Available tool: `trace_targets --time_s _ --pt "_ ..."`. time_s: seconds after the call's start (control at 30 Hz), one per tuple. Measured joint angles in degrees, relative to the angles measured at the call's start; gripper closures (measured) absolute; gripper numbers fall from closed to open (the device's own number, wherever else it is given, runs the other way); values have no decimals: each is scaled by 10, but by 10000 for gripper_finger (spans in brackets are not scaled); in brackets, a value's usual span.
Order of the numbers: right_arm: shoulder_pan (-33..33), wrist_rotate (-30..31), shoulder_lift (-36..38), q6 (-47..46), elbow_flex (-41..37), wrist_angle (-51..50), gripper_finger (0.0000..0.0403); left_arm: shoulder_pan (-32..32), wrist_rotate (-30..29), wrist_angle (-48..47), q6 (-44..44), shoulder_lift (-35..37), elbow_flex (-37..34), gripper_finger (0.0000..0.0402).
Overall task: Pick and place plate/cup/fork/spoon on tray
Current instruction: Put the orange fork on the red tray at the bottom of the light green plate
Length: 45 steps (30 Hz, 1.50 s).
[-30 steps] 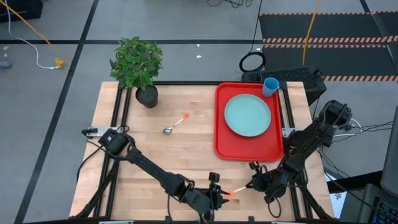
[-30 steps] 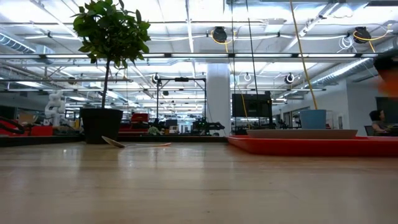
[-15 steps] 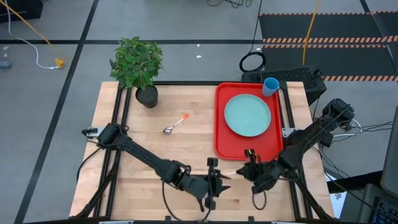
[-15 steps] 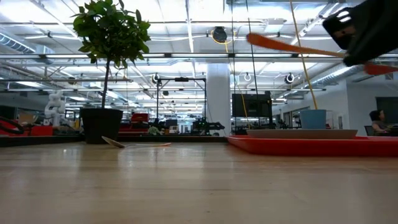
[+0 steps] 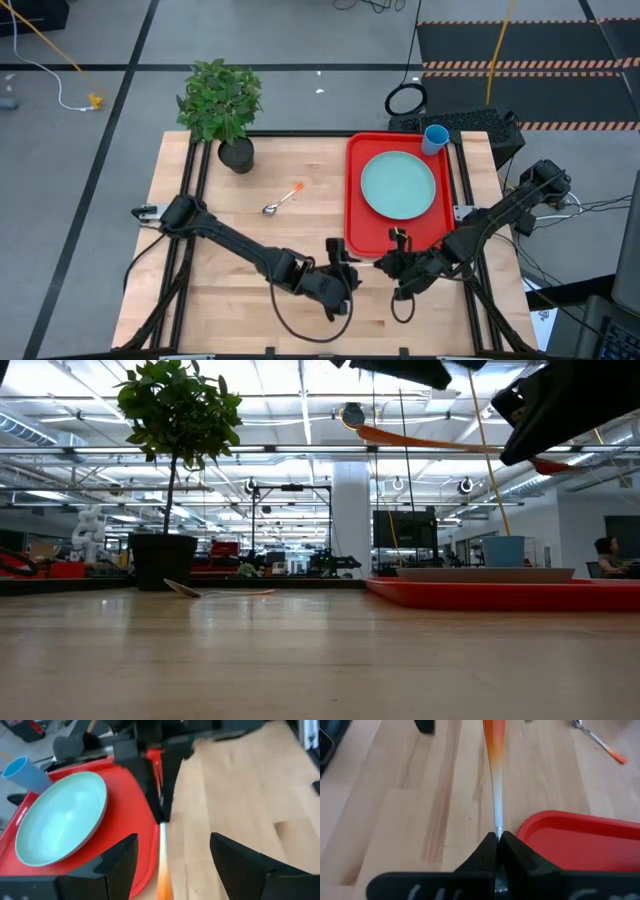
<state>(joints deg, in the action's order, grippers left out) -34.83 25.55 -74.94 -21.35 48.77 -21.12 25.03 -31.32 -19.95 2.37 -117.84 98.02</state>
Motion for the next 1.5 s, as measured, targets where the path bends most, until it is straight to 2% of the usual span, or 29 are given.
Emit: trace_targets --time_s 0.17,0.33,0.57,0.83,1.23,1.5 --pt "0 2 0 0 0 5 401 -17 4 3 19 -2 -11 168" --pt "0 18 0 12 0 5 401 -36 52 20 29 -7 -21 198" --pt "0 17 0 17 0 3 401 -52 83 106 16 -29 -42 235" --pt "0 17 0 17 0 3 401 -60 106 103 14 -31 -43 259" --pt "0 17 0 27 0 22 401 -63 108 108 19 -31 -54 319" --pt "0 17 0 28 0 22 401 -63 108 108 21 -31 -54 377"
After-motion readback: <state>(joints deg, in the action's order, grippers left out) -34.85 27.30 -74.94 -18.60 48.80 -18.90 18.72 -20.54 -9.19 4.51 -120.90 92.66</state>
